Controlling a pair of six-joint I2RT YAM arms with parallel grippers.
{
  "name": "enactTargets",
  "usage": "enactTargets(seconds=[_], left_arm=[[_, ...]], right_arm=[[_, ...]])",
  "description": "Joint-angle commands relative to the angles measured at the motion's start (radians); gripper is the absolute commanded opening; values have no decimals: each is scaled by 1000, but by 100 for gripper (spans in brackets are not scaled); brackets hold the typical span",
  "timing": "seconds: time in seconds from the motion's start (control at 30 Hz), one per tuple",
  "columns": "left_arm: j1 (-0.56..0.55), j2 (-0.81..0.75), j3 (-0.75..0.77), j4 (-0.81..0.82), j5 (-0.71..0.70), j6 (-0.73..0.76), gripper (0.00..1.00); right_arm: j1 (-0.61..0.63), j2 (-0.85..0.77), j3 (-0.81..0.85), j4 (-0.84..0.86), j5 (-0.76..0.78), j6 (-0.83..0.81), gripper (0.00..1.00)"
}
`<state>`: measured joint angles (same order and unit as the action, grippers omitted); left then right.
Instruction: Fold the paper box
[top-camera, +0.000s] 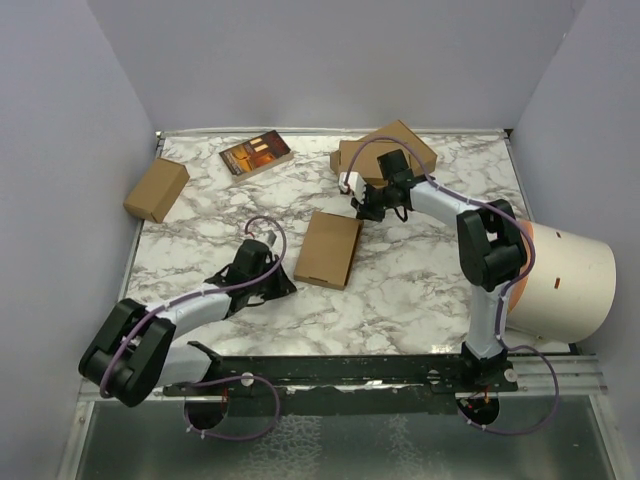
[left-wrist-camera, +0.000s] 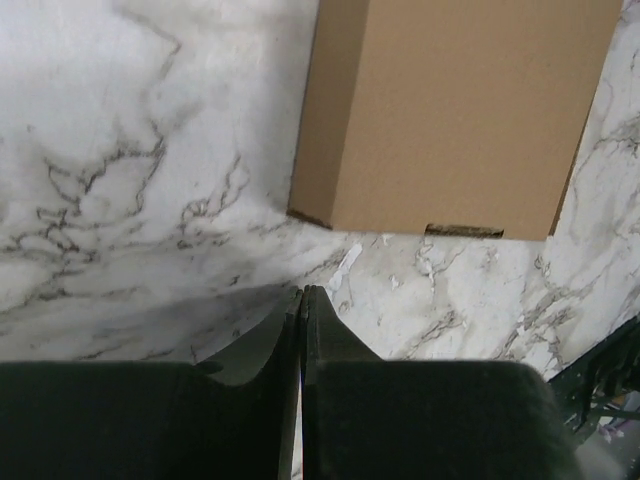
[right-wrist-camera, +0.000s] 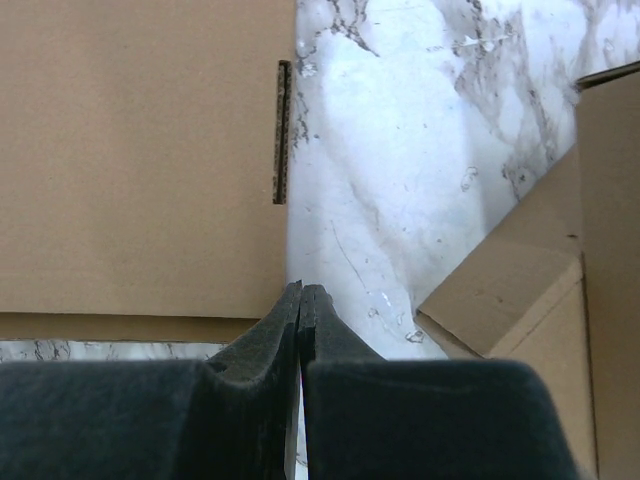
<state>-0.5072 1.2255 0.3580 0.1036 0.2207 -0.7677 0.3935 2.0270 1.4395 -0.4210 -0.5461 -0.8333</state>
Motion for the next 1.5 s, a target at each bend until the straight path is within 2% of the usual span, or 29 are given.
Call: enactTargets(seconds=[0.0,0.27,0.57,0.83,1.07,1.33,1.47], left_arm=[[-7,73,101,36,-75,78,5],[-4,205,212,25,-140,154,8],[15,376,420,2,-118,278,18],[24,560,616,-33,-59,360,21],[24,673,754,-39,39,429,22],[13,746,863,-4,171,486,24],[10,737,885,-25,156,546,26]], right_arm=[[4,-34,-39,-38,-57,-60,1],[3,-133,-154,-61,-49,-114,1],[4,-257,-299,-142,-101,-193,1],[4,-337,-436,-162,-121,-216,1],[9,-408,-496,-185,-205,-235,1],[52,-404,-501,-191,-266,-236,5],[59,-405,-502,-200,-273,-242,6]])
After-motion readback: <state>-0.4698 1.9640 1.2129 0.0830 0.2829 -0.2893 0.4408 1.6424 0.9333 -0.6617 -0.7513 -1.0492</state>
